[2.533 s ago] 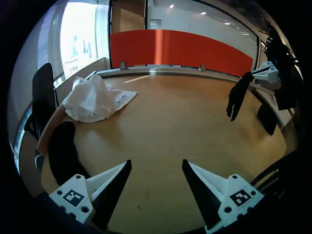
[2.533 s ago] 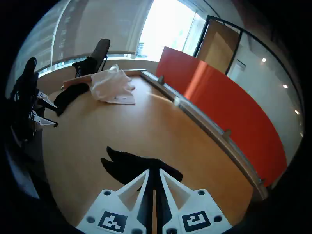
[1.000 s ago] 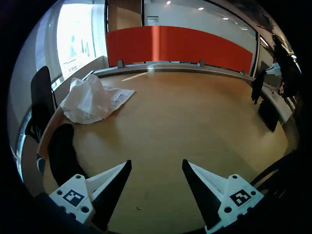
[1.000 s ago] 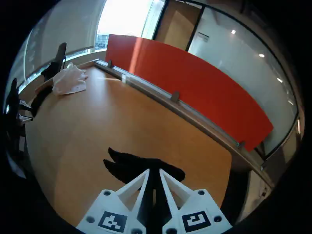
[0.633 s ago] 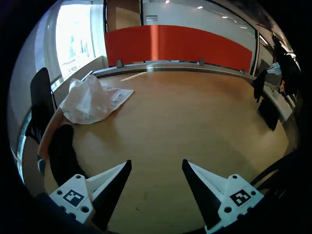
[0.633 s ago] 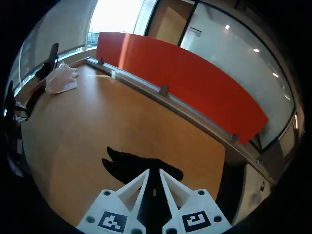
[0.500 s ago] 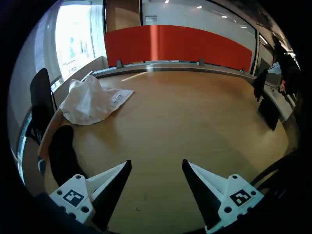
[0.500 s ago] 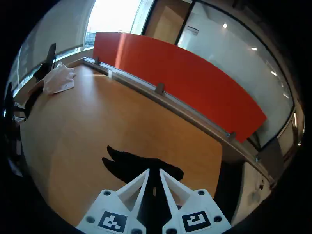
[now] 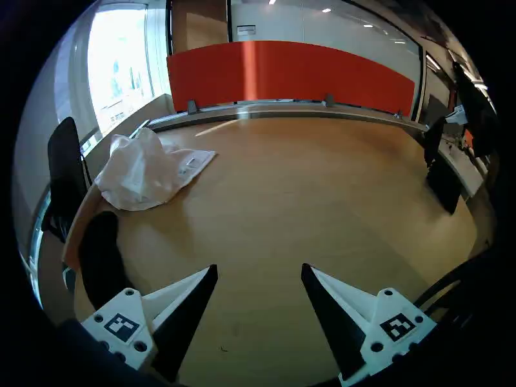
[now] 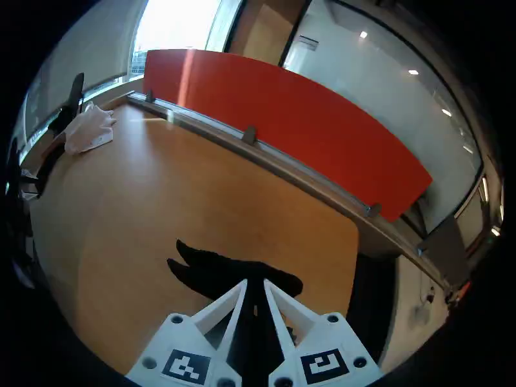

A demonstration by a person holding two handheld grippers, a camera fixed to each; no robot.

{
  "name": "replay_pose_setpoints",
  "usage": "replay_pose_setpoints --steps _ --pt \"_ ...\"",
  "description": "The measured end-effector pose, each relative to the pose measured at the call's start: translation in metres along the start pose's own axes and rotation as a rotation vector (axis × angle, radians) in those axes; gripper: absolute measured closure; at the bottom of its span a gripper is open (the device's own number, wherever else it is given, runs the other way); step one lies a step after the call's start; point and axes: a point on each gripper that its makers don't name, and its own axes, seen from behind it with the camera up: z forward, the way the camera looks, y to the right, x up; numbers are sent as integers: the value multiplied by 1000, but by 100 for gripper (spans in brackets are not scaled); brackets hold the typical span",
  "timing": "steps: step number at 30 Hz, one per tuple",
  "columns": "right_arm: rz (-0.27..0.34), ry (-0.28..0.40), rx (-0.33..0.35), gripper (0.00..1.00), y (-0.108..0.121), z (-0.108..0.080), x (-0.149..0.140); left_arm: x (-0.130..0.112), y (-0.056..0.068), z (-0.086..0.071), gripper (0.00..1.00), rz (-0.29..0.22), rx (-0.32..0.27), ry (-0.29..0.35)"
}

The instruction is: Fold towel

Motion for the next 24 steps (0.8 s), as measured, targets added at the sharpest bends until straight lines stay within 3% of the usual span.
replay_pose_setpoints --steps 6,15,24 --pt "21 -15 -17 98 8 -11 -19 4 4 0 4 13 -8 2" --pt "79 -72 -43 98 19 -31 -71 5 6 -1 4 26 -17 2" --pt "137 -123 -50 98 16 -43 -114 1 6 -2 4 35 -23 -4"
